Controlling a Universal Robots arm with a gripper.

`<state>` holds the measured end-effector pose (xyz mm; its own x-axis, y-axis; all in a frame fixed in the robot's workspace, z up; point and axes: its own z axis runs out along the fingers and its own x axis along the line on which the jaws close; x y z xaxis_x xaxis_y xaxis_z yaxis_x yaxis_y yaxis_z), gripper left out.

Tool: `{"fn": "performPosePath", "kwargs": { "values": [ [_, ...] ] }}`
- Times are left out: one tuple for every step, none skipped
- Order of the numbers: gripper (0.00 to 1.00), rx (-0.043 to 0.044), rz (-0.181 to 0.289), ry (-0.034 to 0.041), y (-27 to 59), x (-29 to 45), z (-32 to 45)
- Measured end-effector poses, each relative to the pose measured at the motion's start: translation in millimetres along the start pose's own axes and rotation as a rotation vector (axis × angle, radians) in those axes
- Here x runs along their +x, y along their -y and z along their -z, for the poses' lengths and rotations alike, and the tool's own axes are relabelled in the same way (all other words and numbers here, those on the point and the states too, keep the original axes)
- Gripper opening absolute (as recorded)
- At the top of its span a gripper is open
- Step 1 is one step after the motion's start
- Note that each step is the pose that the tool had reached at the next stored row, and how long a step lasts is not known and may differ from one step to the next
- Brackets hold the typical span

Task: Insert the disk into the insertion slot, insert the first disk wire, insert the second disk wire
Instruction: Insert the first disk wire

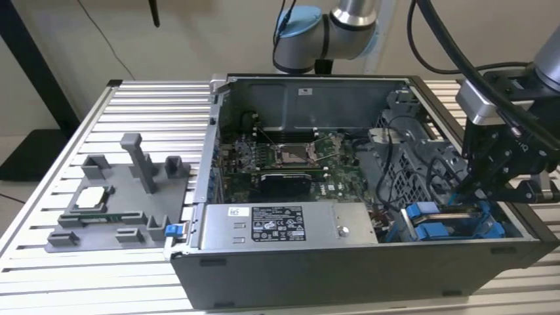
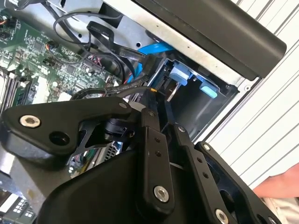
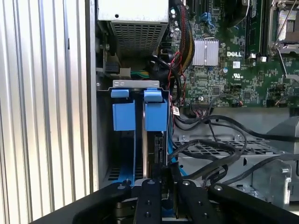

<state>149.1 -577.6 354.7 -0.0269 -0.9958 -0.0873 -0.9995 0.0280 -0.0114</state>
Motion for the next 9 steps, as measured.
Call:
{"fn": "performPosePath", "kwargs": {
  "values": [
    [0.00,0.0000,0.000,0.0000,0.0,0.0,-0.2],
    [0.00,-0.0001,0.000,-0.0001,0.0,0.0,-0.4],
    [0.00,-0.0001,0.000,-0.0001,0.0,0.1,-0.5],
    [0.00,-0.0001,0.000,-0.0001,0.0,0.1,-0.8],
    [0.00,-0.0005,0.000,-0.0002,0.1,0.1,-0.9],
    [0.00,-0.0007,0.000,-0.0002,0.2,0.1,-1.0],
    [0.00,-0.0012,0.000,0.0000,0.4,0.2,-1.2],
    [0.00,-0.0021,0.000,0.0002,0.8,0.4,-1.5],
    [0.00,-0.0030,0.000,0.0001,1.2,0.5,-1.6]
  ]
}}
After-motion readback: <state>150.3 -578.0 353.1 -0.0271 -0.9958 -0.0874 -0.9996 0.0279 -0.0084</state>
